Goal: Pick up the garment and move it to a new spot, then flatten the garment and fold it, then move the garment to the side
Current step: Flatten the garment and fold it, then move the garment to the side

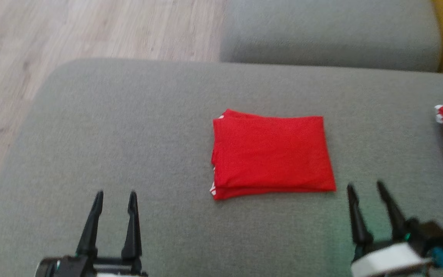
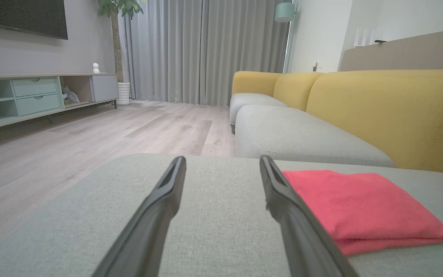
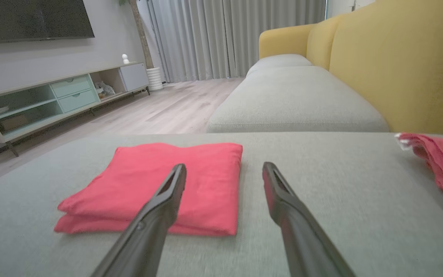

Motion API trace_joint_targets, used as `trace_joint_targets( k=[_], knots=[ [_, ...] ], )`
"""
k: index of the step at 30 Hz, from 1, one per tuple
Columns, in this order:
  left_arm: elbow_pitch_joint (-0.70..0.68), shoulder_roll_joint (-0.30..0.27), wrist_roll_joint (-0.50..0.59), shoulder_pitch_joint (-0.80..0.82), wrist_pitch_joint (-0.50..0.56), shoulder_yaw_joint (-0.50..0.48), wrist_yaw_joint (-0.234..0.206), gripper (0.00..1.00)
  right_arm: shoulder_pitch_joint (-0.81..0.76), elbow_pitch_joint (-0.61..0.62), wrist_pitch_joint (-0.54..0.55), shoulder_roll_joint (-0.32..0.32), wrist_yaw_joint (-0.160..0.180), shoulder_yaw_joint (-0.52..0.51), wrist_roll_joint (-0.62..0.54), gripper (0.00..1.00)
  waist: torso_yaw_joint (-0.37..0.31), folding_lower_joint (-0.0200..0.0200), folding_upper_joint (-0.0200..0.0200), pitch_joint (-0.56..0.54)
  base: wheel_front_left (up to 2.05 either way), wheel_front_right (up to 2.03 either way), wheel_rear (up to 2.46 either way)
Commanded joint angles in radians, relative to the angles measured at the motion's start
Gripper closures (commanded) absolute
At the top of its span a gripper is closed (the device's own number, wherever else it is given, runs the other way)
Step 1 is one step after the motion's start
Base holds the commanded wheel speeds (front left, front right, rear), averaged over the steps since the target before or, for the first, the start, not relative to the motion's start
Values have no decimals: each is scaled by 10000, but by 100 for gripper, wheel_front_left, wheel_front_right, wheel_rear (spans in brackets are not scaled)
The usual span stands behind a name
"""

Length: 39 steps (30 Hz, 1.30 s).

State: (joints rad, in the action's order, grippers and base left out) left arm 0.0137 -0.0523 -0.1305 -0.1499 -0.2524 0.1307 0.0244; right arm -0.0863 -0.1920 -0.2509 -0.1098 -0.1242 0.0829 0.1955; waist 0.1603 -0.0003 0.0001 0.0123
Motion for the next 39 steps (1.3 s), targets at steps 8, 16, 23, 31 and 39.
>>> trace_joint_targets(
  k=[8, 16, 23, 31, 39],
  knots=[
    [-69, 20, 203, -489, -93, -337, 39, 0, -649, 202, -107, 243, -65, 301, -483, 0, -474, 3, -1, -881, 0, 0, 0],
    [115, 20, 289, -642, -93, -385, 125, 0, -811, 186, -108, 361, -65, 264, -539, 0, -606, 3, -1, -1058, 0, 0, 0],
    [213, 20, 332, -694, -93, -410, 122, 0, -779, 120, -108, 354, -65, 284, -538, 0, -699, 3, -1, -1102, 0, 0, 0],
    [300, 20, 371, -770, -93, -419, 60, 0, -798, 68, -108, 360, -65, 286, -557, 0, -766, 3, -1, -1149, 0, 0, 0],
    [406, 20, 276, -774, -93, -445, 107, 0, -663, -5, -108, 256, -65, 388, -595, 0, -853, 3, -1, -1048, 0, 0, 0]
  ],
)
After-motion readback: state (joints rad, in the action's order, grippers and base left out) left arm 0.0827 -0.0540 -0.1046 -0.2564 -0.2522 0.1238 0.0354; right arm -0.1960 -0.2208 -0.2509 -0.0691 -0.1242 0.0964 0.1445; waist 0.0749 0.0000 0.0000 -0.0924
